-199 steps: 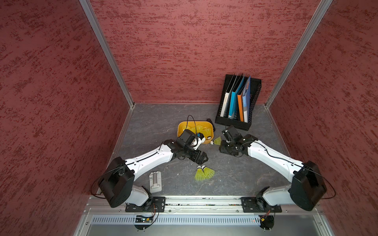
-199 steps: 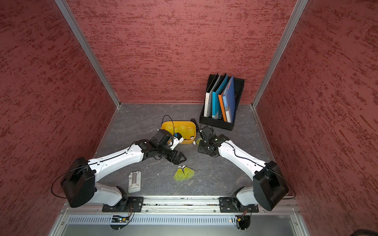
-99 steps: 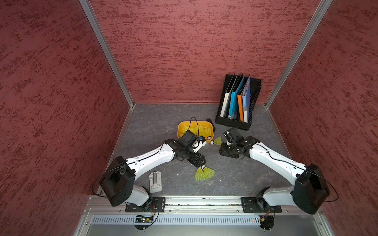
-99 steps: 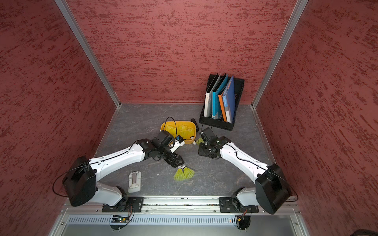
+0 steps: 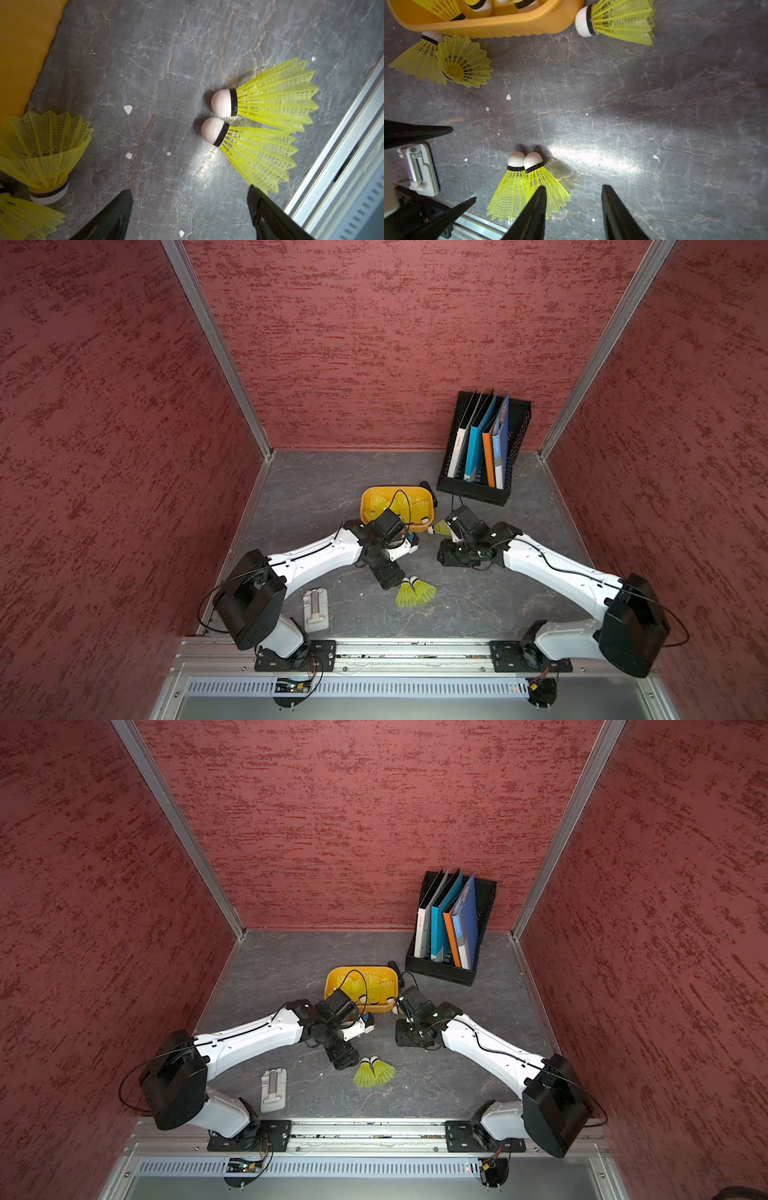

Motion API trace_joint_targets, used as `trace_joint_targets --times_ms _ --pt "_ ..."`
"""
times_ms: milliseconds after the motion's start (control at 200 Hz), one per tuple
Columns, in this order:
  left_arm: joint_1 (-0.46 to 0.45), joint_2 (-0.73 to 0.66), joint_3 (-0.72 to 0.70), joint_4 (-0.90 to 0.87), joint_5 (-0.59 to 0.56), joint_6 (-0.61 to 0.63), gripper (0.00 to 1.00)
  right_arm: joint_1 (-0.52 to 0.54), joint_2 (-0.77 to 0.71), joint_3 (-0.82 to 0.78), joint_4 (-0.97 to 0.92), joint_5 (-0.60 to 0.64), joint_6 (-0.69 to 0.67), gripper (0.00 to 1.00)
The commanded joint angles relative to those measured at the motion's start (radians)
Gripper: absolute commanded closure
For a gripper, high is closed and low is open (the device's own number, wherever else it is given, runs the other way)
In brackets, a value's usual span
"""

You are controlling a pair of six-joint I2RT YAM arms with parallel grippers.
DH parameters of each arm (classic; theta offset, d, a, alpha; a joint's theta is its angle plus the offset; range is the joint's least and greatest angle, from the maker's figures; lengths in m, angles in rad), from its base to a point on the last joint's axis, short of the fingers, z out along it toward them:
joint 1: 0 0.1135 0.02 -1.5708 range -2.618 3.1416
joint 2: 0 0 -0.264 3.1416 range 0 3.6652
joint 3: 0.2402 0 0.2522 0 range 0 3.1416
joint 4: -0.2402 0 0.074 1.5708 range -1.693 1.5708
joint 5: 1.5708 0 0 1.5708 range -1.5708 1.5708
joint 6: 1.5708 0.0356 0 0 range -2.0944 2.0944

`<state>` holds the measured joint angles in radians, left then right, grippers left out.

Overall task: Put the shuttlecocks into the storage box
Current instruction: Pick up the shuttlecock at the center of the board.

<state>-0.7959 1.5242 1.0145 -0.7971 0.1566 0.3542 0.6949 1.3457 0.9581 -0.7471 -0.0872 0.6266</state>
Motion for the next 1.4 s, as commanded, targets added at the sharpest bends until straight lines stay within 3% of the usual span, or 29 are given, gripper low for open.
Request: trace_joint_targets --times_ms 0,316,571,776,802,1398 --pt "-0.024 0.001 -0.039 0.042 -0.054 0.121 0.09 0.008 -0.054 -0.025 0.023 -0.037 -0.017 0.52" --pt "-0.071 0.045 -0.098 0.172 -0.095 0.147 0.08 0.007 -0.170 -0.111 0.012 -0.198 -0.038 0.48" --pt "-0.086 0.068 -0.111 0.219 -0.067 0.117 0.08 -0.001 -0.292 -0.153 -0.124 -0.253 0.036 0.29" --pt "-0.097 0.100 -0.080 0.225 -0.051 0.076 0.07 -0.026 -0.339 -0.196 -0.127 -0.300 0.098 0.11" --pt "-0.098 0.104 -0.074 0.226 -0.051 0.065 0.07 -0.027 -0.344 -0.199 -0.127 -0.295 0.103 0.02" --pt "-0.154 0.260 0.108 0.257 -0.077 -0.235 0.08 -0.048 -0.355 -0.184 -0.118 -0.252 0.126 0.01"
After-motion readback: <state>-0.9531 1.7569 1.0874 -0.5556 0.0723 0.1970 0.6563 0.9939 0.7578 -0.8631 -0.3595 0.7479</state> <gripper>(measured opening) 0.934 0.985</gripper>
